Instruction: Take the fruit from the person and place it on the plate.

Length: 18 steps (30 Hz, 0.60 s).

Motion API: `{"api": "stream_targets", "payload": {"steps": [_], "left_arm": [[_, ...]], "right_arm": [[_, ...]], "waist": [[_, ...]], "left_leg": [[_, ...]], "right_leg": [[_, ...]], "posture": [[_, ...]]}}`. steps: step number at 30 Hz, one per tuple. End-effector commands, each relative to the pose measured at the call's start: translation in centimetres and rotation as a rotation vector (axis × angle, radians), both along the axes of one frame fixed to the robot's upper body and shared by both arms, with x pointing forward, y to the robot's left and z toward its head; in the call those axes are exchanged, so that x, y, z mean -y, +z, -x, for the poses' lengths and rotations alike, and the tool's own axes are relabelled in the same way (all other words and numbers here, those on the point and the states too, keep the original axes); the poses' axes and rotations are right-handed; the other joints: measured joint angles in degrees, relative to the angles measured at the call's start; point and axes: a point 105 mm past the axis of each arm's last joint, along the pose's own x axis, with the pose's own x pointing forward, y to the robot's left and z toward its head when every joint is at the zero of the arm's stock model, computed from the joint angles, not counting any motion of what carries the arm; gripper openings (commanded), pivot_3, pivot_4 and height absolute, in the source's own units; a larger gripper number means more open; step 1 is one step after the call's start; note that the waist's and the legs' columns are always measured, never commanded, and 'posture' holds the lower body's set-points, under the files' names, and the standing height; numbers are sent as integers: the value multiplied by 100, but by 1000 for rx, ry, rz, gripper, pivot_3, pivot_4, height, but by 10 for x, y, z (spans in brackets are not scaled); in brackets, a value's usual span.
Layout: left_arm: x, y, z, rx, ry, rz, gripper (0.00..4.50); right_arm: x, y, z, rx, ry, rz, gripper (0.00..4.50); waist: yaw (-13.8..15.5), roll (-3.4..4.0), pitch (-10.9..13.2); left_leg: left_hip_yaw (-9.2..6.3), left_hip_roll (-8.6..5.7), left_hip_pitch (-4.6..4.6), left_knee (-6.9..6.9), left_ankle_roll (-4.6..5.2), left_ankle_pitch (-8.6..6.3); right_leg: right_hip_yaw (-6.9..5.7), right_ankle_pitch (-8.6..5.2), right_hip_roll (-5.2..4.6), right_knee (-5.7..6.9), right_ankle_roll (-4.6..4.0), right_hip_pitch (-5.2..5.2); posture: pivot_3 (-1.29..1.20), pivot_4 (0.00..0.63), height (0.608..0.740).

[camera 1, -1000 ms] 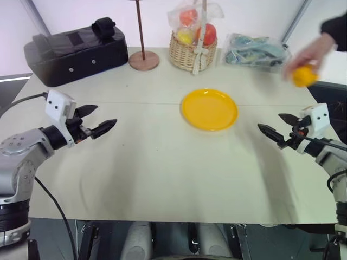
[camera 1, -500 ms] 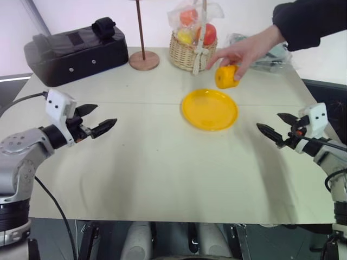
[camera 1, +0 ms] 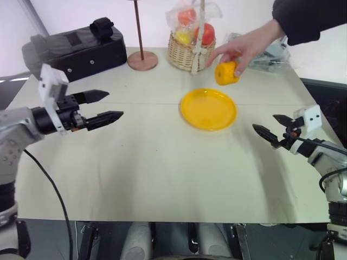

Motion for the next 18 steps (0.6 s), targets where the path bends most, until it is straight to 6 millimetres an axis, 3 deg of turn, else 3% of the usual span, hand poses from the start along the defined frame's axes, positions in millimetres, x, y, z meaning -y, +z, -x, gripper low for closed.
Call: {"api": "stream_targets", "payload": {"steps": [1,5,9,12,18], "left_arm": [[9,20,16,7,-145,9,4421],[14,20,9,26,-154,-28,4421],[20,17,1,26,-153,-17,4421],[24,14,-1,29,-148,-10,4421],[27,8,-6,30,-113,8,4421]], "right_arm": [[-8,19,-2,74,15,-28,4500],[-26,22,-9,110,27,-78,4500],[-55,38,-21,180,34,-274,4500],[-67,47,-29,205,39,-398,4500],[-89,65,-45,254,74,-446,4500]], "waist": [[5,1,0],[17,2,0],[-10,2,0],[-2,4,1],[17,4,1]], "left_leg": [[0,0,1,-1,0,0],[-1,-1,-1,3,0,0],[-3,2,1,2,0,0],[-3,4,-4,0,-1,0],[-2,2,-9,3,-1,0]], "right_leg": [[0,0,0,0,0,0],[0,0,0,0,0,3],[2,0,4,2,0,1],[3,0,8,3,0,-5],[4,1,5,3,0,-7]], "posture": [[0,150,740],[0,150,740],[0,150,740],[0,150,740],[0,150,740]]}}
